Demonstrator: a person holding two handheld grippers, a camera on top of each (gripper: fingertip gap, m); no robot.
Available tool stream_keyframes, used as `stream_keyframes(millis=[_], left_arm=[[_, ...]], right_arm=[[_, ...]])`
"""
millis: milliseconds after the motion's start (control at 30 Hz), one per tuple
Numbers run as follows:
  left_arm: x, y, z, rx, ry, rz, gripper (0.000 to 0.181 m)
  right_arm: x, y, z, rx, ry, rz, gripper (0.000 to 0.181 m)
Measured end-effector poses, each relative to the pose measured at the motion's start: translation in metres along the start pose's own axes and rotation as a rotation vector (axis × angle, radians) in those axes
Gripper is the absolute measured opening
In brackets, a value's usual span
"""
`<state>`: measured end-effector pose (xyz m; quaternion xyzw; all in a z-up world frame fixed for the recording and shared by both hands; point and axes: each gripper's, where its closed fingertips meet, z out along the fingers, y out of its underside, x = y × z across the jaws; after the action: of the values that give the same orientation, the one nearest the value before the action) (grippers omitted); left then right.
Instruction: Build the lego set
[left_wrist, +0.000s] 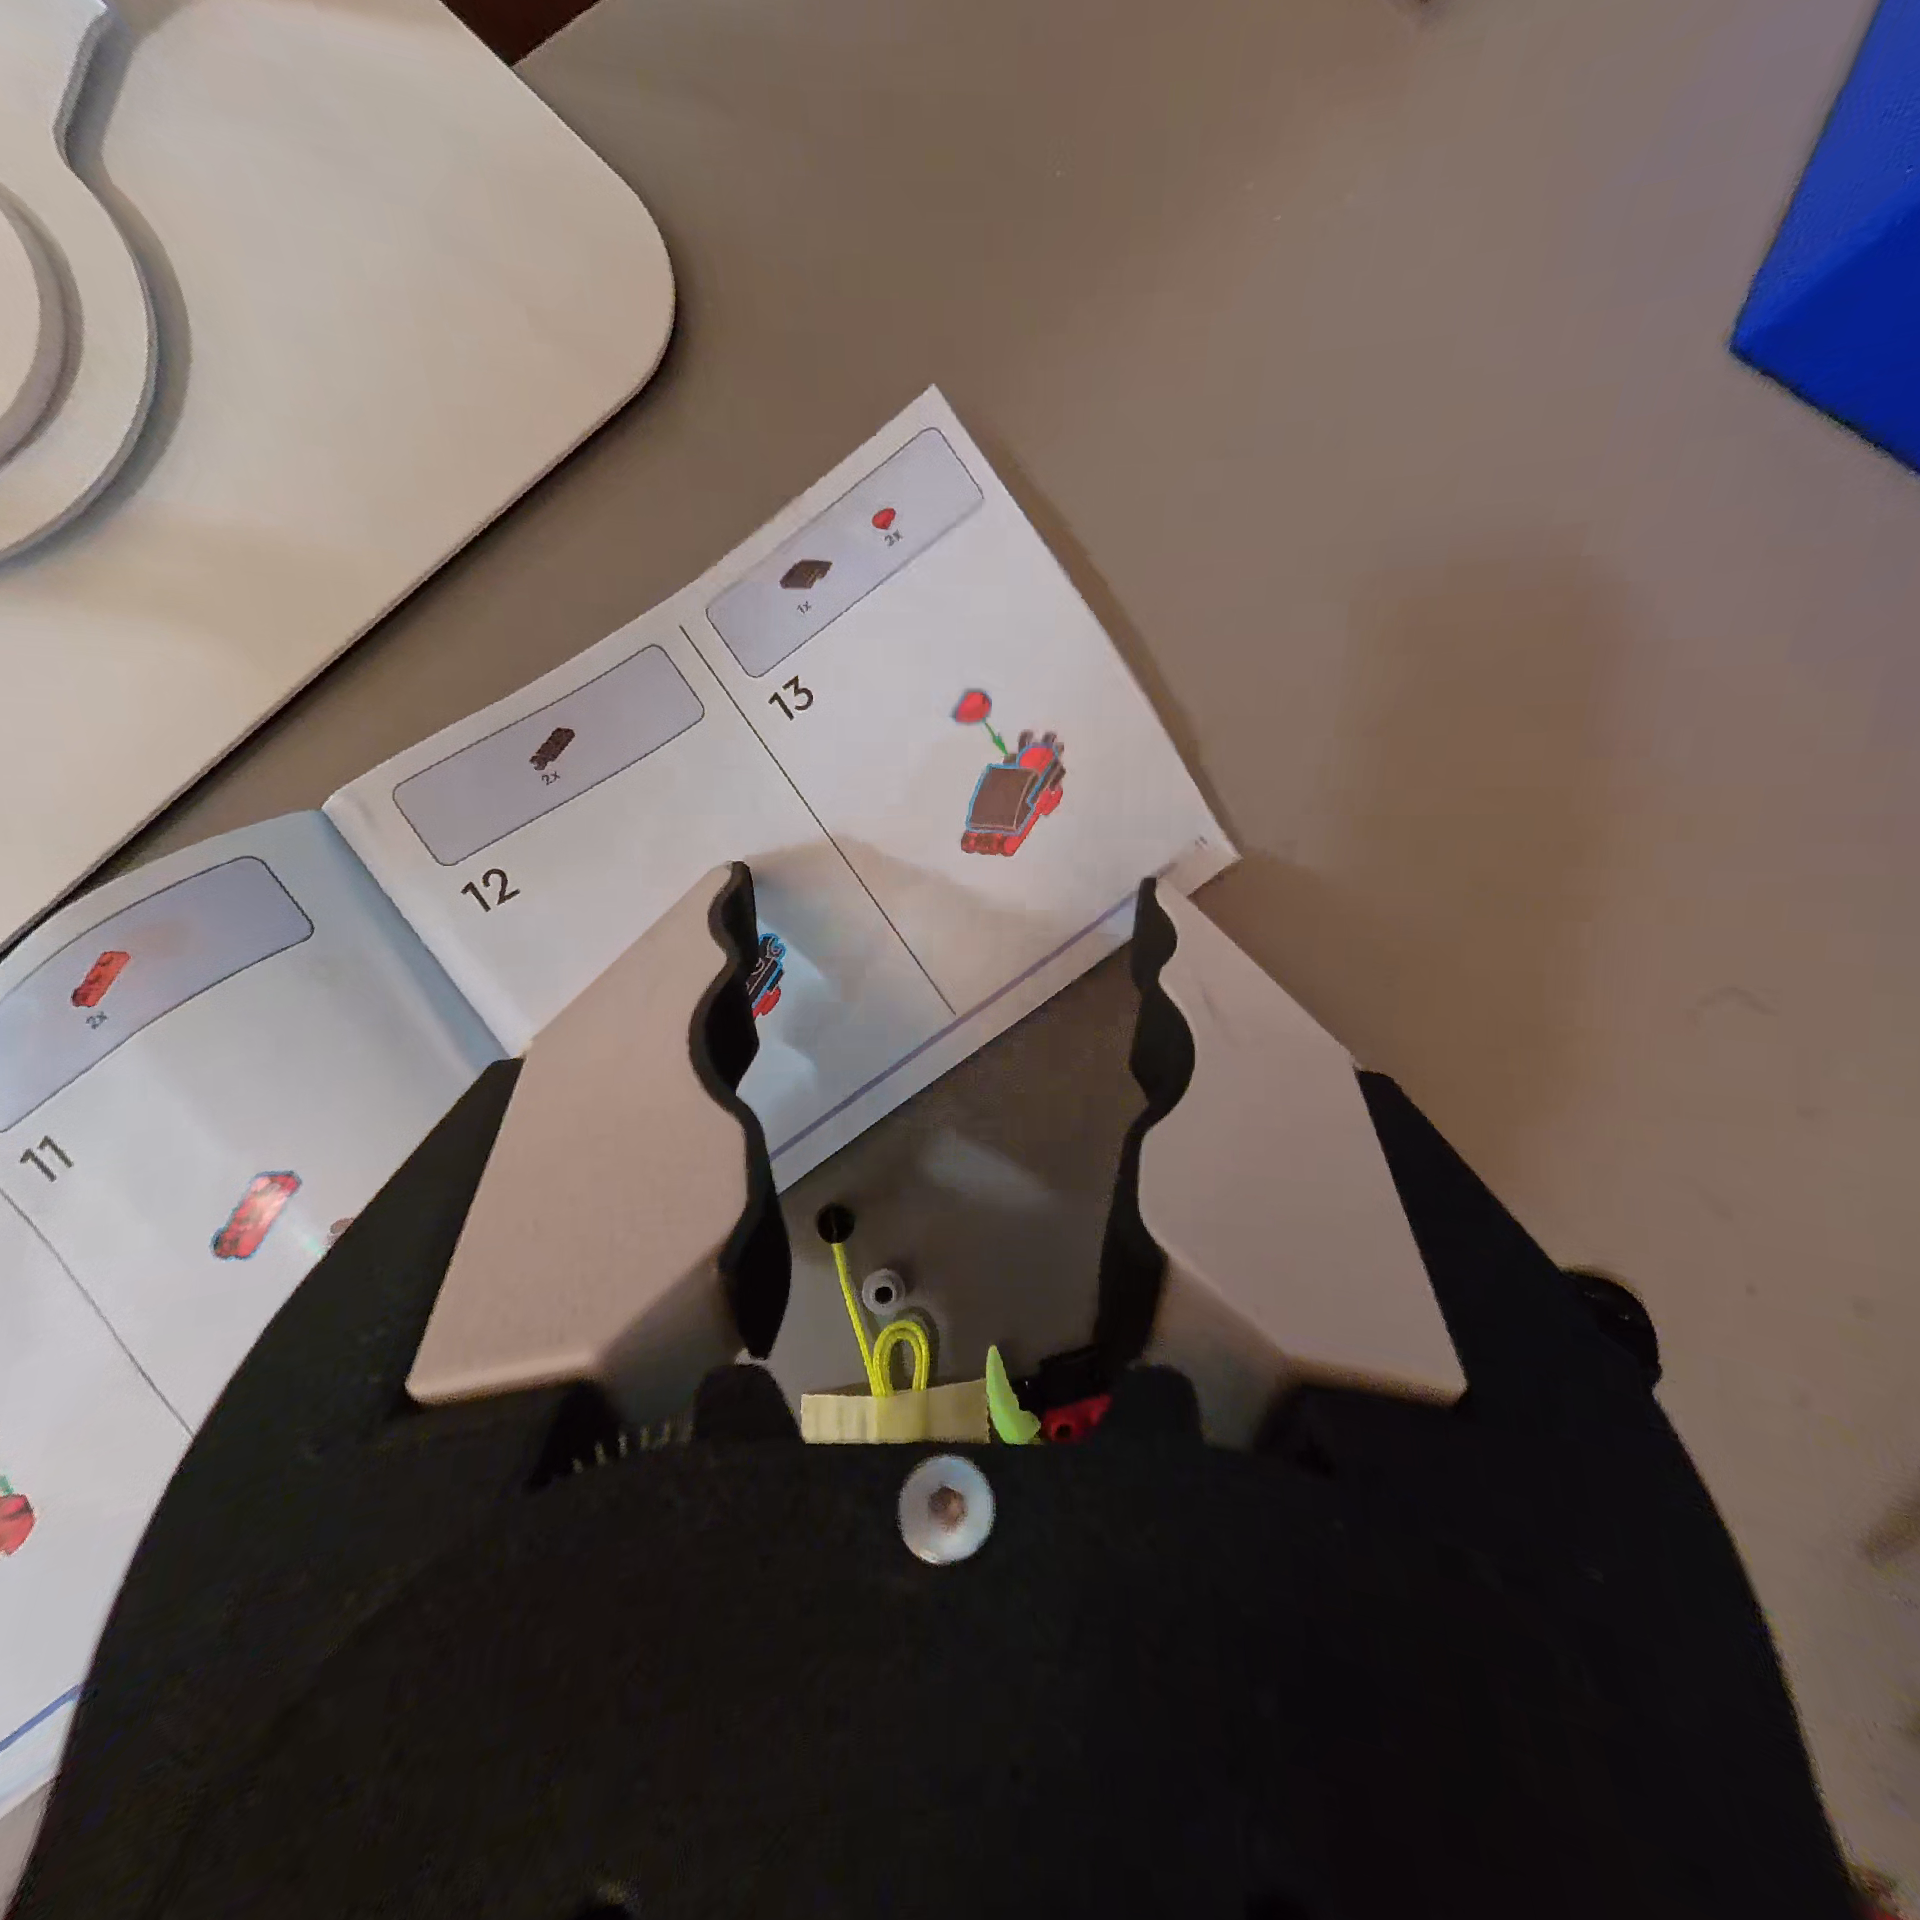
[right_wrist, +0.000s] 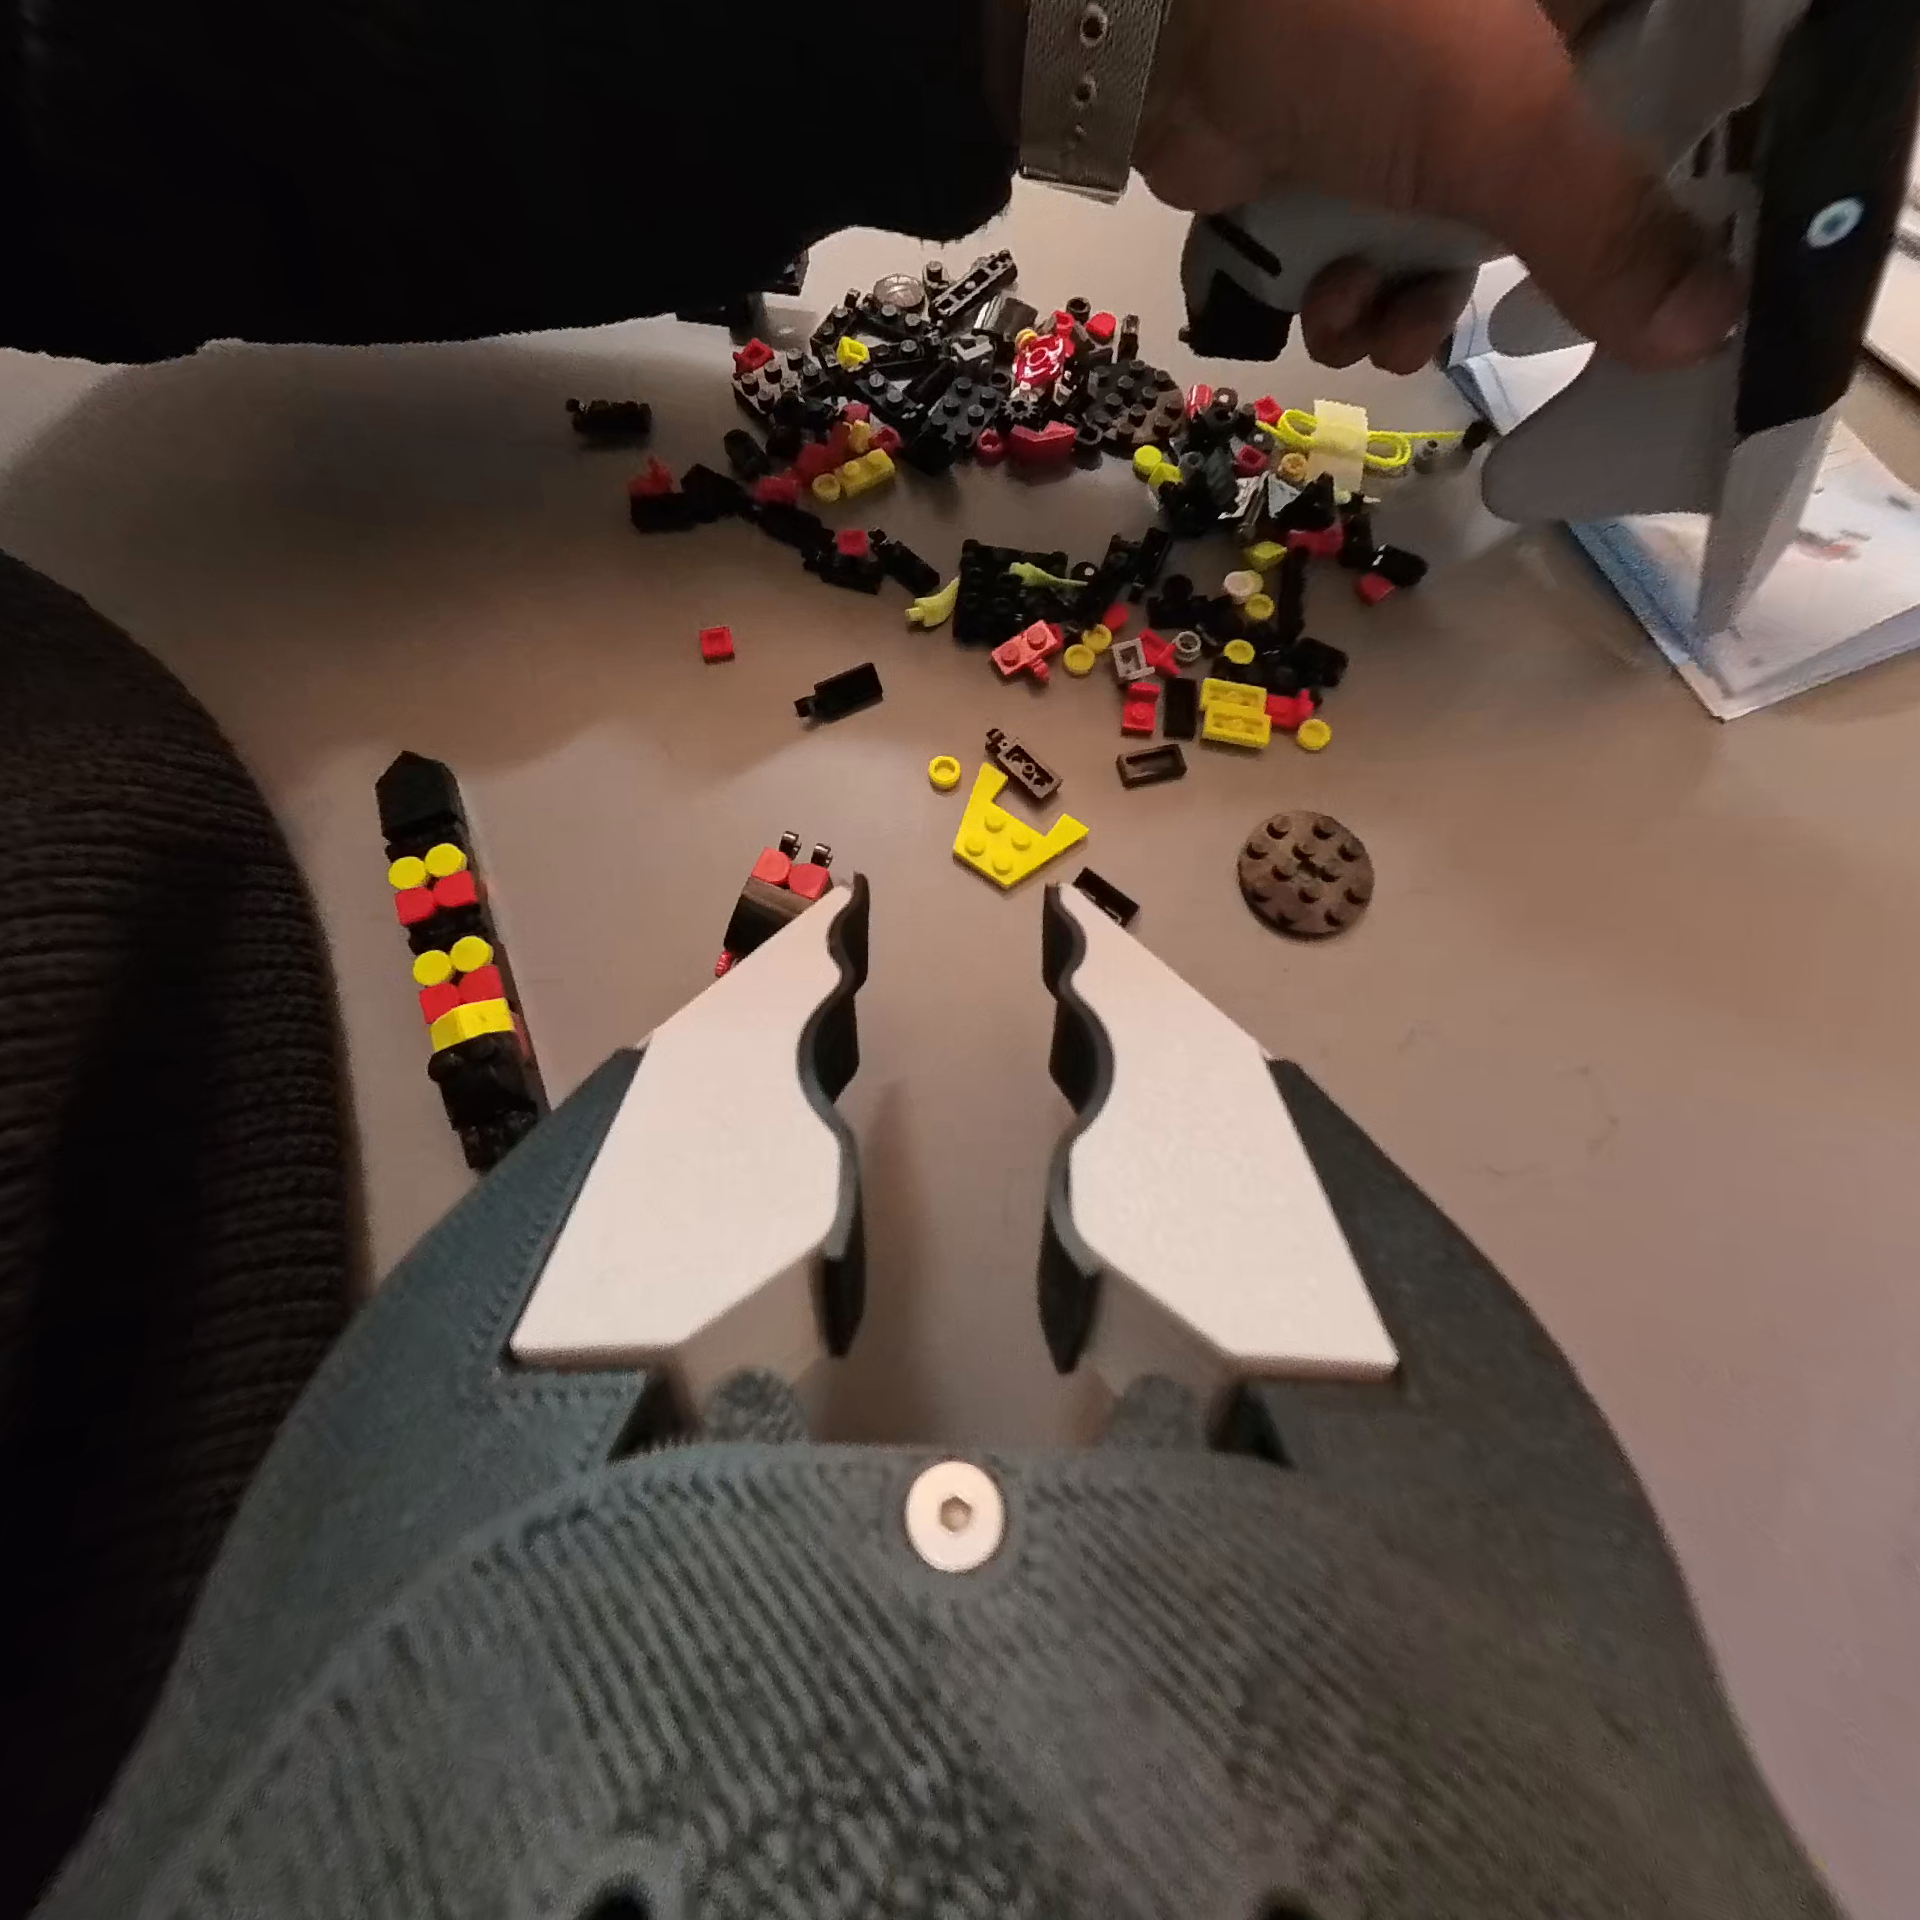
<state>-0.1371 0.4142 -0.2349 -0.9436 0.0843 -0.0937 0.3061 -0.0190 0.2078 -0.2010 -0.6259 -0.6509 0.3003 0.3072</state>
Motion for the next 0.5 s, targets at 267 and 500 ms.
stream_keyframes(millis=[267,500], left_arm=[[-0.011,-0.001,-0.001,0.019,-0.023,-0.021,0.047],[-0.007,-0.015,-0.003,0.088,-0.052,-0.001,0.073]], right_arm=[[0.0,0.001,0.001,-0.002,-0.005,0.008,0.033],[0.0,0.002,0.002,-0.013,-0.007,0.007,0.033]])
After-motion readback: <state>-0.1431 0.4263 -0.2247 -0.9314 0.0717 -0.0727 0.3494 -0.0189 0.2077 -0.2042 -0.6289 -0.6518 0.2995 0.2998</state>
